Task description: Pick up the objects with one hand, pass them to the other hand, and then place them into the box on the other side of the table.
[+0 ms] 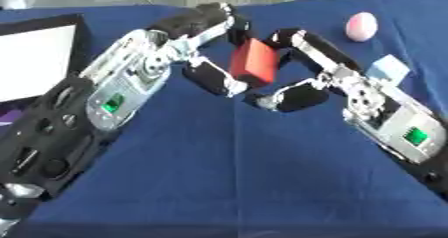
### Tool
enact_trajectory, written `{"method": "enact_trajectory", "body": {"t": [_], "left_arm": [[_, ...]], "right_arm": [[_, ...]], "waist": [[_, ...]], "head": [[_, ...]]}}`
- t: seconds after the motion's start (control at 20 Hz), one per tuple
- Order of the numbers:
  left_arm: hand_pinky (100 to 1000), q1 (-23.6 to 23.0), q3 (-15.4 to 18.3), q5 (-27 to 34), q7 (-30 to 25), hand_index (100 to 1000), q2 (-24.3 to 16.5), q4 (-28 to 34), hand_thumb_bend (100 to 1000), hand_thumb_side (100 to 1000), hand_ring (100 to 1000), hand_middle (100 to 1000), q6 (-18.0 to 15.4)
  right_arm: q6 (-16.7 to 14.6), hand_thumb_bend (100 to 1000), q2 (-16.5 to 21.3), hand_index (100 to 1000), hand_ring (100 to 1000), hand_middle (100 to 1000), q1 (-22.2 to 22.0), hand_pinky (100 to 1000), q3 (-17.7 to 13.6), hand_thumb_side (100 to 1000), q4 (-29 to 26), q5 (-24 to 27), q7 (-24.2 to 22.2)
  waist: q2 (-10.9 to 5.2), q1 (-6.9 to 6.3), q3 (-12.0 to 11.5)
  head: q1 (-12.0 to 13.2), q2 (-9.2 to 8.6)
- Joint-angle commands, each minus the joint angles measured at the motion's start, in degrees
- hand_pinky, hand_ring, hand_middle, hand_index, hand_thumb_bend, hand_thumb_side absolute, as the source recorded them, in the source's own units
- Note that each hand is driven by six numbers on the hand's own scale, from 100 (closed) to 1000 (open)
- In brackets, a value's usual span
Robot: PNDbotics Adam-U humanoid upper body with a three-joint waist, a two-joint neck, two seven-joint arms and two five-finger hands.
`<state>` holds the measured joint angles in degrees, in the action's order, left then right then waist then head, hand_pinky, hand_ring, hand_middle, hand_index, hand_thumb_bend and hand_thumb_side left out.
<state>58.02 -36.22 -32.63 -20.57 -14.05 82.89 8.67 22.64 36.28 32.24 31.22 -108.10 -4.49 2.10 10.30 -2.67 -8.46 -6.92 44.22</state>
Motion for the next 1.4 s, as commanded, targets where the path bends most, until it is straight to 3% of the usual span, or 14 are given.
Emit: {"method": "enact_trajectory", "body": {"t": [0.05,0.95,1.4], "left_arm": [[701,1.2,0.9,-0.9,-0.6,441,-2.1,0.4,113,146,657,527,0.4],[694,0.3,1.0,0.4,-4.5,437,-5.9,5.8,141,126,645,517,2.3],[699,-1.6,3.9,2.3,-4.3,436,-10.6,9.9,131,100,646,519,4.8]], "right_arm": [[0.3,599,1.3,762,836,753,0.3,680,0.0,100,-2.3,-0.8,-0.8],[3.1,595,2.2,786,840,761,-0.9,677,-0.9,100,-1.8,-1.5,0.1],[4.0,577,2.6,773,829,755,-1.0,675,-1.4,100,-2.0,-0.5,0.9]], "waist": [[-1.08,0.09,-0.1],[-1.47,-0.36,-0.5],[-1.73,-0.8,-0.5]], "head": [[0.2,-0.1],[0.3,-0.1],[1.7,-0.1]]}}
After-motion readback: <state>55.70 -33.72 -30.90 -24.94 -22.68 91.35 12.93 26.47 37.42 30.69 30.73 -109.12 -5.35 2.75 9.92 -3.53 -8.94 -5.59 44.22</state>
